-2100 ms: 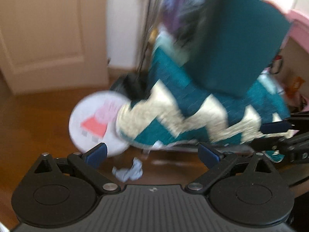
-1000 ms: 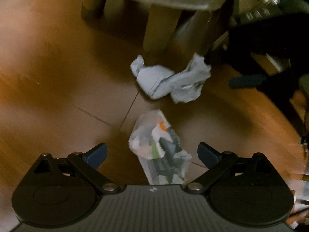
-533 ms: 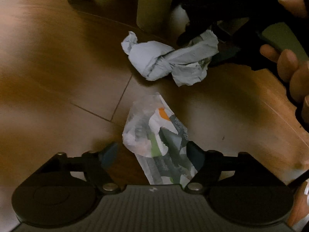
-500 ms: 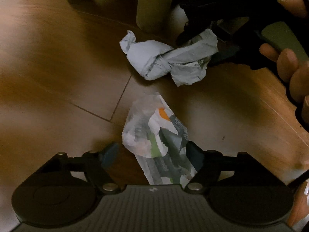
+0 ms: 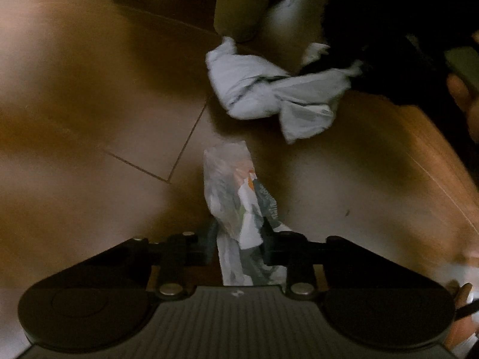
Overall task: Collect trash
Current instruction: 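Grasp the clear plastic bag with left tool while right tool grasps crumpled tissue, then lift the clear bag and tissue up over the teal wastebasket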
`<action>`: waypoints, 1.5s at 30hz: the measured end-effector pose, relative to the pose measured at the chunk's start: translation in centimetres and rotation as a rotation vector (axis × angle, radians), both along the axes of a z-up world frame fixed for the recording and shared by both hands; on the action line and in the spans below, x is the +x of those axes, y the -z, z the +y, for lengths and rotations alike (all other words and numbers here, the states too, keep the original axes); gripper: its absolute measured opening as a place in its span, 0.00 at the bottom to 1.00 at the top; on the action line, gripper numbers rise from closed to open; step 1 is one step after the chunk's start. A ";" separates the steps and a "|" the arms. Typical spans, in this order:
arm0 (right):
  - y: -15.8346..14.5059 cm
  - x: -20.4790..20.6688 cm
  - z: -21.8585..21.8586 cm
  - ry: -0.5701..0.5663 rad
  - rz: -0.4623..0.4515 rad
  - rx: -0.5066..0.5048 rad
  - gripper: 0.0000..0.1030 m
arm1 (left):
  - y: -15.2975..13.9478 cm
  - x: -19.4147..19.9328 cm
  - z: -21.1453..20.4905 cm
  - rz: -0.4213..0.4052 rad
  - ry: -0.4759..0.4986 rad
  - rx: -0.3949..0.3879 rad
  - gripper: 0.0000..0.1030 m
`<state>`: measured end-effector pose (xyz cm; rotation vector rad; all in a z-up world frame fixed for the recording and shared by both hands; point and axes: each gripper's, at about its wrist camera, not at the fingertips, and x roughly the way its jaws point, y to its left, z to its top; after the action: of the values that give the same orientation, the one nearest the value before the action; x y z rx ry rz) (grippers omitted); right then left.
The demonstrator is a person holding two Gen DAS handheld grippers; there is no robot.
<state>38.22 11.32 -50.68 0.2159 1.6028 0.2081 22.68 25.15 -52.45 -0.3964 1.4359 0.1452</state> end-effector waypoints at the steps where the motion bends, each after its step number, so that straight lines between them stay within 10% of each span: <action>1: -0.3 -0.2 -0.6 0.020 -0.001 -0.005 0.12 | -0.1 -0.1 0.2 0.003 -0.008 -0.002 0.25; 15: -10.3 -3.6 -9.2 0.130 -0.074 0.029 0.12 | -8.5 -2.0 1.5 -0.090 -0.070 0.029 0.20; 45: -51.3 -16.1 -27.0 0.049 -0.788 0.176 0.12 | -53.0 -3.5 -8.1 -0.737 0.142 0.216 0.20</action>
<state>22.11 -15.67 0.59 0.2671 0.7967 0.3463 19.14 17.03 0.57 -0.1389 0.7067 0.0291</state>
